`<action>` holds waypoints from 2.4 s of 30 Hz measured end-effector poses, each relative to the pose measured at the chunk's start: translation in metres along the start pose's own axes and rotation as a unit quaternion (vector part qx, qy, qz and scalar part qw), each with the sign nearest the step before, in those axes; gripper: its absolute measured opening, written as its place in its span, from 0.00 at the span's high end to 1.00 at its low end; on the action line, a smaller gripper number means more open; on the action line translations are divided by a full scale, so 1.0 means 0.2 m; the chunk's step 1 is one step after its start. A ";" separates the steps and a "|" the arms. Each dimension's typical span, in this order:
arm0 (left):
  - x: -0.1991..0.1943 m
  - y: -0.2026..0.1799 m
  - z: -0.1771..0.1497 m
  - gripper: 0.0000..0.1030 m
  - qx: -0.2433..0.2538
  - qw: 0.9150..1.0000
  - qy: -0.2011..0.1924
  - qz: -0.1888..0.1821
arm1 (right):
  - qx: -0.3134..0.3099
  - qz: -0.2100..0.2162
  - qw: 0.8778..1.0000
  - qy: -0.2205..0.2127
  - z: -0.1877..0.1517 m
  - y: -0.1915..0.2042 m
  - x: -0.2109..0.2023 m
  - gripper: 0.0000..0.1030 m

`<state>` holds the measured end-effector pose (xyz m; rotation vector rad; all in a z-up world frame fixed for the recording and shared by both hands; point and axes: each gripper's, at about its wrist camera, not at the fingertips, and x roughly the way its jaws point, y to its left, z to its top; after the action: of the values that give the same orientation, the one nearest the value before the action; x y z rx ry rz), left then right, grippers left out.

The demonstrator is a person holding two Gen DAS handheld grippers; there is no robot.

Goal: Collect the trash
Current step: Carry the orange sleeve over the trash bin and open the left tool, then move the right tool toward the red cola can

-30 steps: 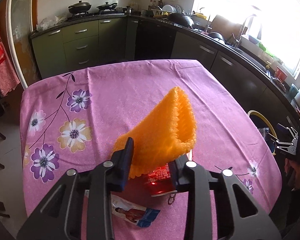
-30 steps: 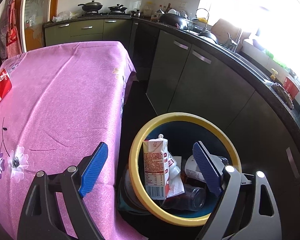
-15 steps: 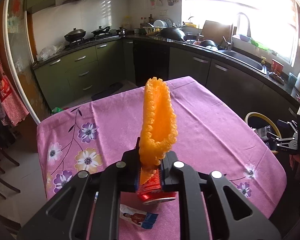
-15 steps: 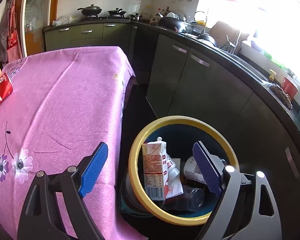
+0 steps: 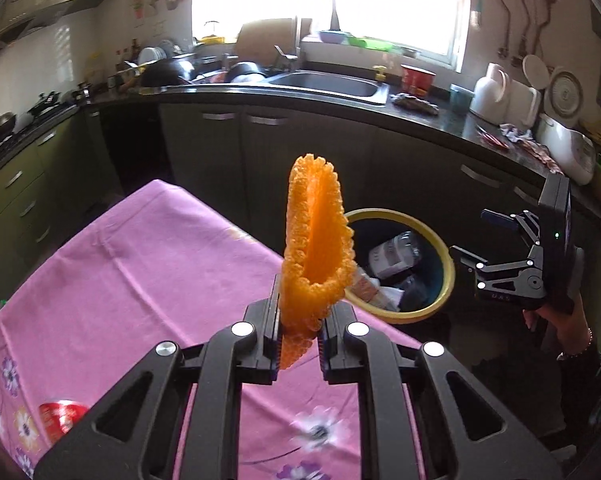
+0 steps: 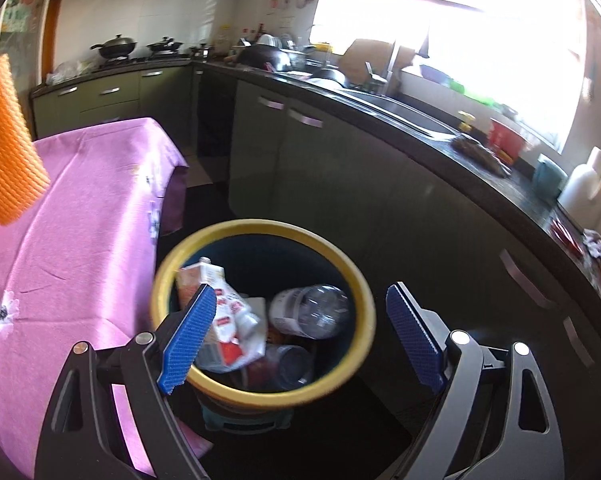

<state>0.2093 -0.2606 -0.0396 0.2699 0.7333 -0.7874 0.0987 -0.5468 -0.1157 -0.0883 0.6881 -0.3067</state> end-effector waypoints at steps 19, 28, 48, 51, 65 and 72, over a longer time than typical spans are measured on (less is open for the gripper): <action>0.92 -0.58 0.27 0.85 0.036 0.996 0.072 -0.041 | 0.064 -0.037 0.997 0.028 -0.21 -0.38 0.00 0.17; 0.89 -0.61 0.28 0.50 0.039 0.996 0.061 -0.046 | 0.062 -0.033 0.997 0.032 -0.19 -0.34 0.02 0.17; -0.33 -0.02 -0.35 0.13 -0.074 0.993 -0.038 0.086 | 0.021 0.093 0.995 0.011 -0.01 -0.04 -0.04 0.17; -0.49 0.13 -0.50 0.13 -0.123 0.984 -0.043 0.125 | -0.017 0.130 0.991 0.009 0.09 0.14 -0.06 0.16; -1.08 0.52 -1.02 0.12 -0.227 0.935 -0.052 0.268 | -0.117 0.356 0.921 0.110 0.47 1.34 -0.15 0.13; -1.15 0.57 -1.13 0.11 -0.233 0.931 -0.060 0.273 | -0.092 0.397 0.886 0.218 0.66 1.84 -0.15 0.13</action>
<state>0.0695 0.0521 -0.0495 -0.0133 0.6637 -0.0875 0.2528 -0.1911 -0.0628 0.0903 1.1378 0.5525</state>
